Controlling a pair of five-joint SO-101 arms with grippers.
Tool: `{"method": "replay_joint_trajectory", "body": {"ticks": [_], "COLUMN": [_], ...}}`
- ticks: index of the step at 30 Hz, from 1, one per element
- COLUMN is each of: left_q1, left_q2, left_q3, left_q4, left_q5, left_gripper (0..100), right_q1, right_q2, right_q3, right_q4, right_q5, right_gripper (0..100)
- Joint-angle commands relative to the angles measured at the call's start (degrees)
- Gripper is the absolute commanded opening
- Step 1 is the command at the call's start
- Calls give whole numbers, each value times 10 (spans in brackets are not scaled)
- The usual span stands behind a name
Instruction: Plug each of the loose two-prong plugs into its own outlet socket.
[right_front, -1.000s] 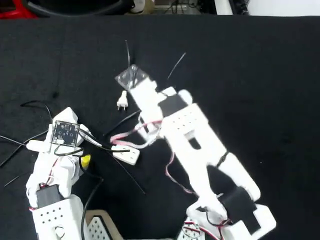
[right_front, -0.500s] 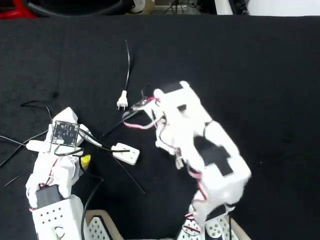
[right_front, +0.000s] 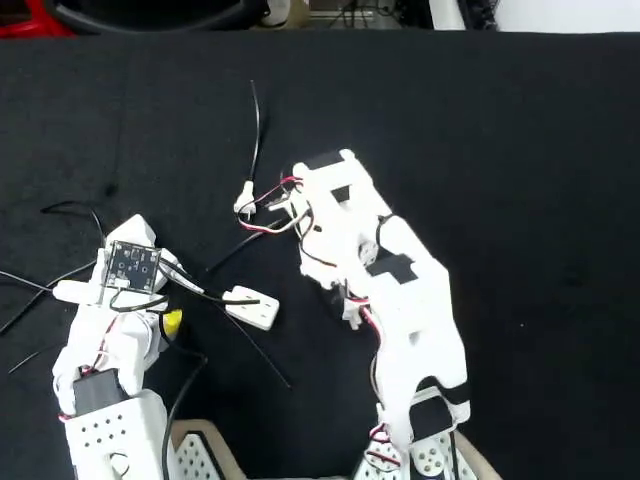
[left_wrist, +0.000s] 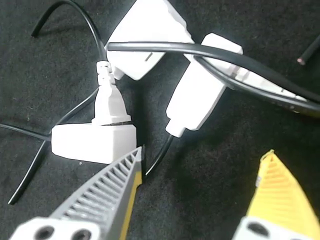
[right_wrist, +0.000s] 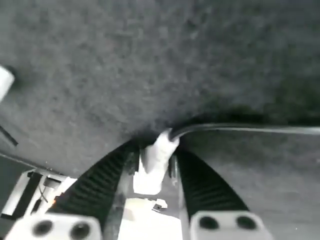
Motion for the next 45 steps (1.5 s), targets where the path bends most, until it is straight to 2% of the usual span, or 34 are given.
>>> {"method": "replay_joint_trajectory", "body": {"ticks": [1, 7, 10, 14, 24, 29, 33, 36, 40, 45], "left_q1": [5, 5, 4, 4, 5, 5, 4, 2, 2, 4], "left_q2": [-6, -6, -6, -6, -6, -6, -6, -6, -6, -6], "left_q3": [7, 7, 7, 7, 7, 7, 7, 7, 7, 7], "left_q4": [-10, -10, -10, -10, -10, -10, -10, -10, -10, -10], "left_q5": [-4, -4, -4, -4, -4, -4, -4, -4, -4, -4], "left_gripper": [353, 353, 353, 353, 353, 353, 353, 353, 353, 353], "right_q1": [-1, 4, 21, 35, 33, 20, -24, -59, -102, -98], "right_q2": [3, 3, 3, 6, -4, -102, -232, -320, -414, -511], "right_q3": [-27, -42, -69, -83, -69, -35, 14, 56, 151, 296], "right_q4": [18, 17, 17, 17, 18, 18, 12, -26, -146, -318], "right_q5": [-15, -18, -55, -58, -61, -79, -107, -182, -278, -357], "right_gripper": [116, 116, 113, 15, 18, 18, 13, 12, 12, 11]}}
